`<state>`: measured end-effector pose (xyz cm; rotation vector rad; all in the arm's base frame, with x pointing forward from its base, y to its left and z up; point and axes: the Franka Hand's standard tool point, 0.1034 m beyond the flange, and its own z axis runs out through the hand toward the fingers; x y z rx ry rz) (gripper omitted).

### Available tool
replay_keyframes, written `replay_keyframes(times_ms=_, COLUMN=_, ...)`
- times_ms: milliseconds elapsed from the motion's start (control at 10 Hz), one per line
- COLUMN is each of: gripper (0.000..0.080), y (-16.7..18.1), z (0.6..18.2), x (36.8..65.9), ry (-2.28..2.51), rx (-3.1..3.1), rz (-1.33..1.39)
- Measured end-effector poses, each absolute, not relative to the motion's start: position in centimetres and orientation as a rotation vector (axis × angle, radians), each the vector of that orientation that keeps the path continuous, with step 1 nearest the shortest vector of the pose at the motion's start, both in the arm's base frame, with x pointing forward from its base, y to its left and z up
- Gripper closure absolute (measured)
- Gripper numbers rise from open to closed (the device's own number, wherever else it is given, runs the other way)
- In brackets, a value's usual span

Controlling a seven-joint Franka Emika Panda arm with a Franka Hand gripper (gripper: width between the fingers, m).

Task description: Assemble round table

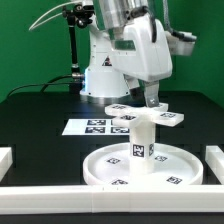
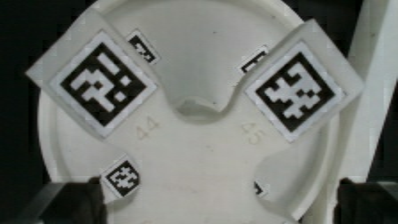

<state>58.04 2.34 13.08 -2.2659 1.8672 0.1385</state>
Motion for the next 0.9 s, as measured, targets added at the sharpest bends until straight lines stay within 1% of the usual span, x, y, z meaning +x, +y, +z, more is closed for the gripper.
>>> replay_keyframes(times_ms=200, gripper=0.015, y=2.37, z=12.82, x=57.95, ry=1.822, rx=-2.305, rz=0.136)
replay_keyframes(times_ms=300, gripper=0.015, y=2.42, z=12.73, x=57.9, ry=1.71, rx=-2.401, rz=0.117)
replay_keyframes(times_ms=400, gripper=0.015, y=2.72, z=12.48, x=57.82, ry=1.506, rx=-2.573, rz=0.083)
replay_keyframes(times_ms=600, gripper=0.015, y=2.95, z=12.52, x=58.16, ry=1.149, rx=-2.774, rz=0.041)
replay_keyframes(times_ms=900, gripper=0.015, y=2.83, z=12.44, x=58.36, ry=0.871, rx=-2.873, rz=0.014)
